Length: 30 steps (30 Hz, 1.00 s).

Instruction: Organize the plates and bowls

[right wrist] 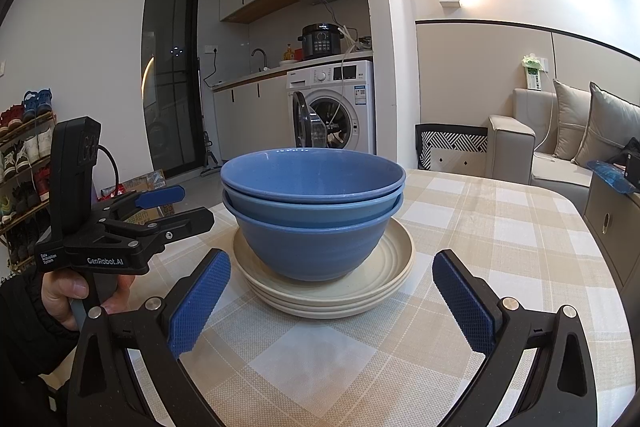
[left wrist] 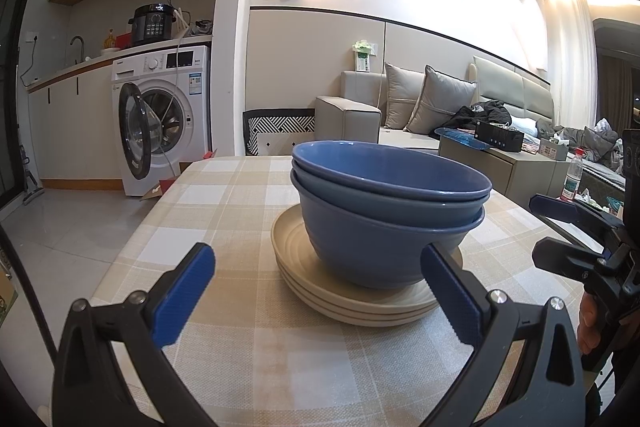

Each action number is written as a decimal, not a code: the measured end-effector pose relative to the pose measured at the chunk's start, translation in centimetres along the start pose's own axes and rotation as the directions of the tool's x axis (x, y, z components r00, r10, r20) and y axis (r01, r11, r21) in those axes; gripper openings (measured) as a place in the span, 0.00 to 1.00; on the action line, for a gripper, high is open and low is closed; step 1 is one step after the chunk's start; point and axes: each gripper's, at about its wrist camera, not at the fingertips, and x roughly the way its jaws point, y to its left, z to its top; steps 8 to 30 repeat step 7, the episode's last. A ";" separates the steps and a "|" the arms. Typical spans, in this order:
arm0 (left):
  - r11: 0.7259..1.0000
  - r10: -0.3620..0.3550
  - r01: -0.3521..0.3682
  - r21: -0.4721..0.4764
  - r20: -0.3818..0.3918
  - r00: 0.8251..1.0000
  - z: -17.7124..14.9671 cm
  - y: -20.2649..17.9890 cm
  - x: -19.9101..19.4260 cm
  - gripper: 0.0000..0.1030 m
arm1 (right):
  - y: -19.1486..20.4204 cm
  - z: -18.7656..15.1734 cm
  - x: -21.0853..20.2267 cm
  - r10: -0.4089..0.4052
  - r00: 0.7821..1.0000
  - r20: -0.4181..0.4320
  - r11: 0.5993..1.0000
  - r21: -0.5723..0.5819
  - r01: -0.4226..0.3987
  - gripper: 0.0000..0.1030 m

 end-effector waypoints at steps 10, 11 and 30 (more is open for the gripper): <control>1.000 0.006 -0.006 0.004 0.008 1.000 0.1 0.0 -0.2 1.00 | 0.0 0.0 0.0 0.000 1.000 0.001 1.000 0.000 0.000 1.00; 1.000 0.006 -0.006 0.004 0.008 1.000 0.1 0.0 -0.2 1.00 | 0.0 0.0 0.0 0.000 1.000 0.001 1.000 0.000 0.000 1.00; 1.000 0.006 -0.006 0.004 0.008 1.000 0.1 0.0 -0.2 1.00 | 0.0 0.0 0.0 0.000 1.000 0.001 1.000 0.000 0.000 1.00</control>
